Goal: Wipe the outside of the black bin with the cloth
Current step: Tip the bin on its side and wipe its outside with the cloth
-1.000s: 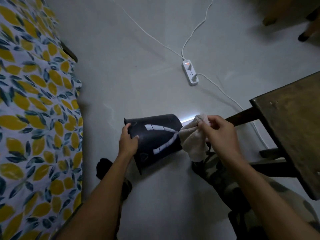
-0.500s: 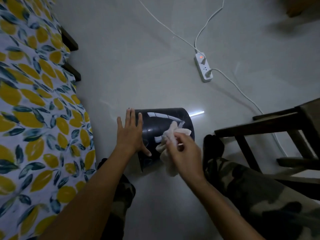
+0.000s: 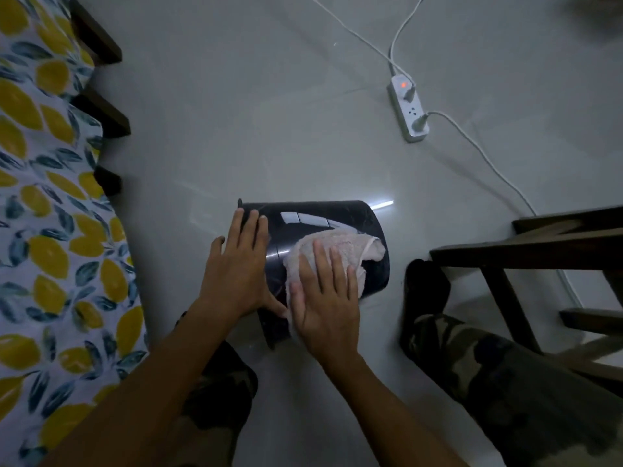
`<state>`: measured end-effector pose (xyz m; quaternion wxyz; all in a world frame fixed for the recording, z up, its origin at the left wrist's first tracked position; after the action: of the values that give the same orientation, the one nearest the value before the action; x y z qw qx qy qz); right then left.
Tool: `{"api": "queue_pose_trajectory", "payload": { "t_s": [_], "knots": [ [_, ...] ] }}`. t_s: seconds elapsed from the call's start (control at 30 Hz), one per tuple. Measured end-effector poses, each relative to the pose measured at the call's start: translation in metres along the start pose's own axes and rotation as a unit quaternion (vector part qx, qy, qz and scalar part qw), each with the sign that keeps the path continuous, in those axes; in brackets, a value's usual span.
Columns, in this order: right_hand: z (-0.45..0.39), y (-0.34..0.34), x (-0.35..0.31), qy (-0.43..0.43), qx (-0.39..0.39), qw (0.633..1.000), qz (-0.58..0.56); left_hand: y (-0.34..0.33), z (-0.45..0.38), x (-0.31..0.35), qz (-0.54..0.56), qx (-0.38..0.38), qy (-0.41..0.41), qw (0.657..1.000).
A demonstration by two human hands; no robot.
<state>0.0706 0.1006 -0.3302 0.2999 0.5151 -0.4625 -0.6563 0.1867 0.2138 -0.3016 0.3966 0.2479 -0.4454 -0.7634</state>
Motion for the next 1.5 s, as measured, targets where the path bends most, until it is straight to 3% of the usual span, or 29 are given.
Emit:
{"api": "queue_pose_trajectory", "payload": {
  "t_s": [0.33, 0.73, 0.87, 1.1, 1.23, 1.37, 1.43, 1.5],
  "knots": [
    [-0.035, 0.014, 0.05, -0.111, 0.025, 0.993, 0.039, 0.001, -0.001, 0.002, 0.008, -0.022, 0.008, 1.0],
    [-0.089, 0.017, 0.063, -0.155, 0.023, 0.987, 0.035, 0.0, -0.013, -0.002, 0.004, -0.033, 0.003, 0.999],
    [-0.109, 0.007, 0.038, -0.104, -0.017, 0.994, 0.026, -0.005, -0.01, -0.001, -0.001, -0.023, 0.003, 1.0],
    [-0.132, -0.008, -0.039, 0.132, -0.089, 0.986, -0.052, -0.013, -0.003, 0.003, 0.028, -0.02, 0.017, 0.999],
    [-0.091, -0.003, -0.024, 0.221, -0.132, 0.966, -0.028, -0.024, -0.002, 0.006, 0.069, -0.052, 0.032, 0.996],
    [-0.042, 0.013, 0.02, 0.331, -0.124, 0.933, 0.062, -0.016, 0.001, 0.004, 0.085, -0.02, 0.022, 0.996],
    [-0.046, 0.019, 0.051, 0.289, -0.087, 0.949, 0.089, -0.014, 0.005, 0.007, 0.072, -0.011, 0.015, 0.997],
    [-0.076, 0.028, 0.072, 0.132, -0.034, 0.988, 0.071, -0.014, 0.006, 0.009, 0.069, -0.011, 0.014, 0.997]
  ]
}}
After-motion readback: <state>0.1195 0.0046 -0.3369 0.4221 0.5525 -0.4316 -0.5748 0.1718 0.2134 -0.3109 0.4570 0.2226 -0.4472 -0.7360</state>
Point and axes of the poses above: each hand's wrist, its own z-axis away from the middle knuckle, its own y-axis out of the back of the hand, x = y × z, the point moved 6 cm from there along -z, towards the middle knuckle, and after that the axes turned 1 degree about -z, right-handed, at the moved point
